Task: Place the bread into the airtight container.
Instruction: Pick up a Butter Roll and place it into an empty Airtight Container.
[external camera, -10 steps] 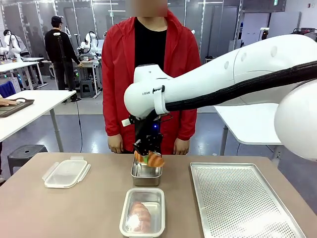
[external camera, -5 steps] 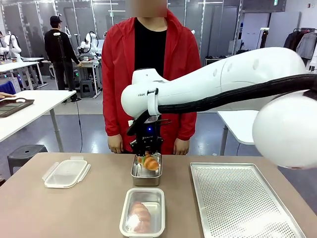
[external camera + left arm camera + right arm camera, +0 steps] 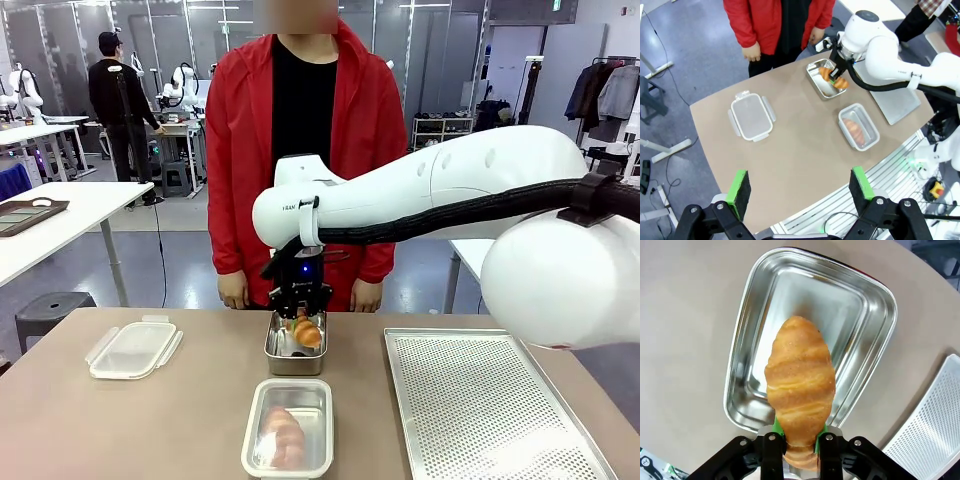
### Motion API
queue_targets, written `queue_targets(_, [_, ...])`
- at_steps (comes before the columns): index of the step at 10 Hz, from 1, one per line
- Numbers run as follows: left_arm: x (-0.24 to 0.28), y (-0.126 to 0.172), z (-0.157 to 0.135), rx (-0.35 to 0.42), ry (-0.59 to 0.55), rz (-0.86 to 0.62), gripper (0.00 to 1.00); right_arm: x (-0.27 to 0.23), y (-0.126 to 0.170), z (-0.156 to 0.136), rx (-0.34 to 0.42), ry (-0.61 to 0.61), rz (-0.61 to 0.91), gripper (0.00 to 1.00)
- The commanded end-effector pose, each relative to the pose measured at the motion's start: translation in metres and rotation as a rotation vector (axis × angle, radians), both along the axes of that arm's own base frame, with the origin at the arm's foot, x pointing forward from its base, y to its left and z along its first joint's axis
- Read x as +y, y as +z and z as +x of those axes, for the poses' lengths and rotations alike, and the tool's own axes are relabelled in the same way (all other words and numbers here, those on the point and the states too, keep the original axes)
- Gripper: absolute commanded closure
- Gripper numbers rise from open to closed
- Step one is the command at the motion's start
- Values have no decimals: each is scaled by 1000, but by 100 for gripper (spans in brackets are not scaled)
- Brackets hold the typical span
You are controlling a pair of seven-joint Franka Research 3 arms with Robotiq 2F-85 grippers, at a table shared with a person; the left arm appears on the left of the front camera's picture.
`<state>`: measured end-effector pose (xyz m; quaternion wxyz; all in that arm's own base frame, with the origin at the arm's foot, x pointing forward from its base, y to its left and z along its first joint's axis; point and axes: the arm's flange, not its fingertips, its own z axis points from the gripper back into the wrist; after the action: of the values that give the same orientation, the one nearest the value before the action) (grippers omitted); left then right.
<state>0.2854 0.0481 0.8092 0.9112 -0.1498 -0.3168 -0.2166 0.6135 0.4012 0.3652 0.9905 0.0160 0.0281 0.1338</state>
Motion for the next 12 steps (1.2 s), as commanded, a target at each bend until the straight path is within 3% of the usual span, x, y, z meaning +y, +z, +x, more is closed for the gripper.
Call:
queue_targets(1, [0,0,-2,-3,-15,11,0,1,1,4,-11,-5,47,74])
queue_targets(4, [0,0,-2,-3,-15,11,0,-2,-1,4,-16,-3,53,9])
queue_targets(5, [0,0,-2,-3,-15,11,0,-3,-2,3,-14,-4,55,0])
queue_targets(12, [0,0,-2,-3,-15,11,0,-11,-5,3,-21,16,87,0])
